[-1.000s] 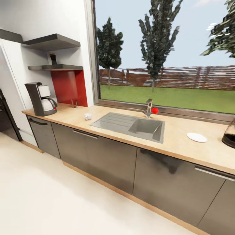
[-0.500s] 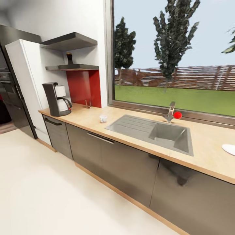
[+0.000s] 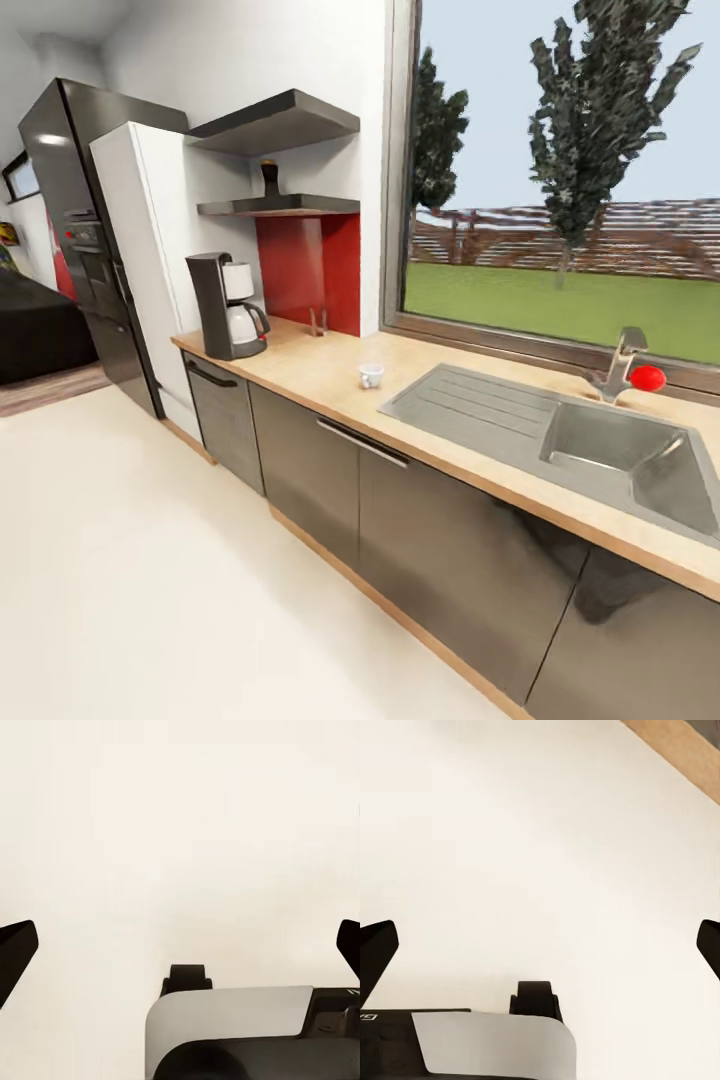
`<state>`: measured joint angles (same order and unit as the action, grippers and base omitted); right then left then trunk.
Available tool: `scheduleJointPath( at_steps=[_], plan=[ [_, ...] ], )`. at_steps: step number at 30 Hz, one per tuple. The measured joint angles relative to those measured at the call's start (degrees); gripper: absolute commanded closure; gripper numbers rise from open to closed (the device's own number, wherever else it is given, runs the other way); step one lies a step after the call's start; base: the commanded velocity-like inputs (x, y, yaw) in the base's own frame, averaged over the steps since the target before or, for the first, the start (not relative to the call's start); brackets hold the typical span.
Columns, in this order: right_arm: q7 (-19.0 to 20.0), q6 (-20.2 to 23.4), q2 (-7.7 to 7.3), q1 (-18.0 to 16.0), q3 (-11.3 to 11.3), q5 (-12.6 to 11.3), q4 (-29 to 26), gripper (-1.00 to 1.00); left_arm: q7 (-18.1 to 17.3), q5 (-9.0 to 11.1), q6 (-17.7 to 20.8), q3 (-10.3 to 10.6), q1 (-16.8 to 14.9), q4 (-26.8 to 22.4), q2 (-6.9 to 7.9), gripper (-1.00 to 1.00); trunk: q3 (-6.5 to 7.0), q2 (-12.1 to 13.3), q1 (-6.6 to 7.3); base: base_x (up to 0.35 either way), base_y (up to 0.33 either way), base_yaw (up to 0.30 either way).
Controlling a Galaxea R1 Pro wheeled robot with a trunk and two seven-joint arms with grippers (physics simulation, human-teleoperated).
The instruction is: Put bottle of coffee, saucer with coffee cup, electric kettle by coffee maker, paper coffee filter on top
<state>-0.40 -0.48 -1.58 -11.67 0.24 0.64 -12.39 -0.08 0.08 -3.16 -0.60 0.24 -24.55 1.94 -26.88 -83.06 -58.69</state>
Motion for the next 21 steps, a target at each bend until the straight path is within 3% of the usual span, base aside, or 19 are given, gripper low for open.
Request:
scheduleJointPath(
  at_steps=[21],
  plan=[
    [-0.06, 0.00, 0.00, 0.00, 0.00, 0.00, 0.00, -1.00, 0.00, 0.00, 0.02, 0.04, 0.00, 0.00, 0.00, -1.00, 0.00, 0.00, 0.00, 0.316, 0.132, 0.274]
  ],
)
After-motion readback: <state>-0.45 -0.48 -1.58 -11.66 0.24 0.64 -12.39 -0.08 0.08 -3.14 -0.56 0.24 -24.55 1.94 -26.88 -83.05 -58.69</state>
